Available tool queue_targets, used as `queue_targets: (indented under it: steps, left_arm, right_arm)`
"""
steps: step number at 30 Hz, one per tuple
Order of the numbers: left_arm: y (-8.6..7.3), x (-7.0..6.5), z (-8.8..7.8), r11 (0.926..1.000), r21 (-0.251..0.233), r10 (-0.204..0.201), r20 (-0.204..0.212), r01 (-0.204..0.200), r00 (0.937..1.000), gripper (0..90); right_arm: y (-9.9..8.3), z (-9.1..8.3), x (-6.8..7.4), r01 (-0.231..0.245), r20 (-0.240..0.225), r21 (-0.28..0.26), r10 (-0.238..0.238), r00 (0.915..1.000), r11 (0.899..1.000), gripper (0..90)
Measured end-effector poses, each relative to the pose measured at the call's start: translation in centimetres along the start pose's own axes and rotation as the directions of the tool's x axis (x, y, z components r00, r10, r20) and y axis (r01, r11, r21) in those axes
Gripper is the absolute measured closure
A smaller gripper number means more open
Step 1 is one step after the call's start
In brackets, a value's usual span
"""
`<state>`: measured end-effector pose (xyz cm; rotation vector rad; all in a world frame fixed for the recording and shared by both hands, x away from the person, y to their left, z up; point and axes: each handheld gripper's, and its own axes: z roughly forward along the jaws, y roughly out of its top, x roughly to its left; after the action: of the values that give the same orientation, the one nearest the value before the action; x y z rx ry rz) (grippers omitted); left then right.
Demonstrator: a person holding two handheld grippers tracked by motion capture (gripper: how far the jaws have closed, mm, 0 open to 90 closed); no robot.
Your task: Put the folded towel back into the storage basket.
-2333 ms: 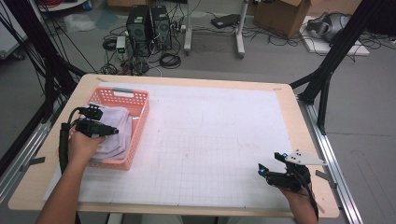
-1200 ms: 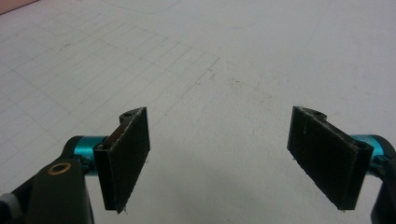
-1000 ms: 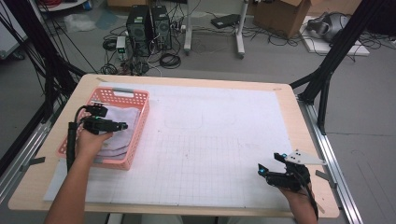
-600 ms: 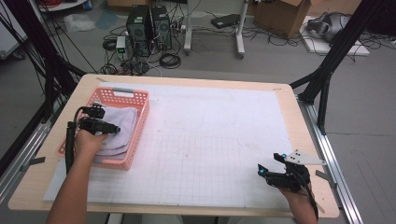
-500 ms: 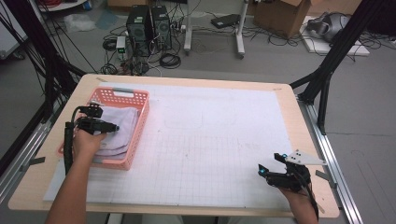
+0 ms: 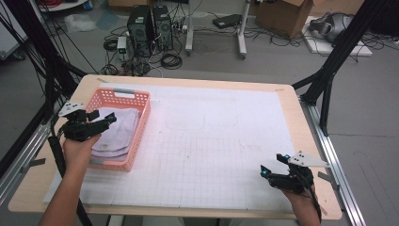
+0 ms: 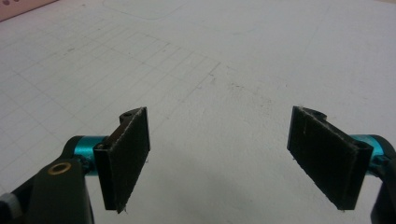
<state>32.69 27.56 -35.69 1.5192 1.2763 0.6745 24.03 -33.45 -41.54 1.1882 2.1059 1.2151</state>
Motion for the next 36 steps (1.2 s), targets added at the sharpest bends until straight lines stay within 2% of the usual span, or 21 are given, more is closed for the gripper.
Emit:
queue_targets:
  steps: [5, 11, 12, 13, 14, 15, 16, 17, 18, 19, 20, 22, 23, 27, 28, 29, 30, 32, 33, 34, 36]
  left_arm:
    - [0.4, -1.2, -1.1, 0.9978, -0.066, 0.002, 0.07, 0.002, 0.9975, 33.0]
    - [0.3, -4.4, -2.2, 0.99, -0.135, 0.064, 0.179, -0.04, 0.9817, 28.0]
    - [0.1, -5.0, -2.3, 0.9896, -0.137, 0.069, 0.19, -0.043, 0.9793, 25.4]
    - [0.0, -5.3, -2.3, 0.9894, -0.138, 0.074, 0.199, -0.047, 0.9772, 16.6]
    - [-0.4, -6.2, -2.3, 0.9875, -0.148, 0.087, 0.218, -0.055, 0.972, 16.4]
    - [-0.4, -6.2, -2.3, 0.9875, -0.148, 0.087, 0.218, -0.055, 0.972, 16.5]
    - [-0.9, -7.2, -2.3, 0.9855, -0.159, 0.097, 0.255, -0.057, 0.9621, 16.5]
    - [-0.9, -7.2, -2.3, 0.9855, -0.159, 0.097, 0.255, -0.057, 0.9621, 17.2]
    - [-1.5, -8.3, -2.3, 0.9822, -0.175, 0.117, 0.293, -0.067, 0.9489, 18.9]
    - [-1.5, -8.3, -2.3, 0.9822, -0.175, 0.117, 0.293, -0.067, 0.9489, 19.6]
    - [-1.7, -8.8, -2.2, 0.9811, -0.177, 0.13, 0.302, -0.078, 0.9444, 19.6]
    - [-2.4, -10.2, -1.9, 0.9806, -0.177, 0.142, 0.343, -0.085, 0.9287, 19.9]
    - [-2.4, -10.2, -1.9, 0.9806, -0.177, 0.142, 0.343, -0.085, 0.9287, 20.1]
    - [-3.5, -11.6, -1.6, 0.9801, -0.18, 0.148, 0.378, -0.085, 0.9137, 20.6]
    - [-4.0, -12.2, -1.4, 0.9799, -0.178, 0.156, 0.398, -0.091, 0.904, 20.6]
    - [-4.0, -12.2, -1.4, 0.9799, -0.178, 0.156, 0.398, -0.091, 0.904, 20.6]
    - [-4.4, -12.6, -1.3, 0.9798, -0.178, 0.158, 0.409, -0.091, 0.8986, 20.6]
    - [-5.2, -13.5, -1.0, 0.9781, -0.179, 0.176, 0.438, -0.107, 0.8818, 20.7]
    - [-5.5, -13.7, -0.9, 0.9778, -0.178, 0.18, 0.443, -0.11, 0.8783, 20.8]
    - [-6.3, -14.4, -0.4, 0.9792, -0.173, 0.176, 0.46, -0.106, 0.8704, 20.8]
    - [-6.9, -15.1, 0.0, 0.9785, -0.17, 0.184, 0.469, -0.116, 0.8635, 20.8]
  right_arm:
    - [0.0, 0.0, 0.0, 0.0, 0.001, -0.005, 0.0, 1.0, 1.0, 20.2]
    - [0.0, 0.0, 0.0, 0.002, 0.0, -0.008, -0.002, 1.0, 1.0, 20.2]
    - [0.0, 0.0, 0.0, 0.001, -0.003, -0.005, -0.001, 1.0, 1.0, 20.1]
    - [0.0, 0.1, 0.0, 0.005, -0.007, -0.008, -0.005, 1.0, 1.0, 20.2]
    - [0.0, 0.0, 0.1, 0.004, -0.011, -0.009, -0.004, 0.9999, 1.0, 20.2]
    - [0.0, 0.0, 0.0, 0.006, -0.013, -0.013, -0.007, 0.9999, 1.0, 20.1]
    - [0.0, 0.0, 0.0, 0.001, -0.015, -0.017, -0.001, 0.9999, 1.0, 20.2]
    - [0.0, 0.0, 0.0, -0.001, -0.019, -0.021, 0.0, 0.9998, 1.0, 20.1]
    - [0.0, 0.0, 0.0, 0.0, -0.019, -0.025, -0.001, 0.9998, 1.0, 20.2]
    - [0.0, -0.1, 0.0, -0.003, -0.019, -0.027, 0.003, 0.9998, 1.0, 20.2]
    - [0.0, -0.1, 0.0, 0.0, -0.021, -0.029, 0.0, 0.9998, 1.0, 20.2]
    - [0.0, -0.2, 0.0, 0.007, -0.017, -0.038, -0.007, 0.9998, 0.999, 20.1]
    - [0.0, -0.2, 0.0, 0.007, -0.017, -0.038, -0.007, 0.9998, 0.999, 20.1]
    - [-0.1, -0.4, -0.2, 0.004, -0.02, -0.052, -0.005, 0.9998, 0.999, 20.2]
    - [-0.1, -0.4, -0.2, 0.001, -0.023, -0.054, -0.002, 0.9997, 0.999, 20.1]
    - [-0.1, -0.5, -0.3, 0.004, -0.021, -0.057, -0.005, 0.9998, 0.998, 20.1]
    - [-0.2, -0.5, -0.4, 0.004, -0.018, -0.058, -0.005, 0.9998, 0.998, 20.1]
    - [-0.3, -0.6, -0.4, 0.002, -0.017, -0.062, -0.003, 0.9998, 0.998, 20.1]
    - [-0.3, -0.7, -0.4, 0.005, -0.018, -0.062, -0.006, 0.9998, 0.998, 20.1]
    - [-0.4, -0.7, -0.4, 0.001, -0.019, -0.064, -0.002, 0.9998, 0.998, 20.1]
    - [-0.5, -0.7, -0.5, 0.003, -0.018, -0.062, -0.004, 0.9998, 0.998, 20.1]
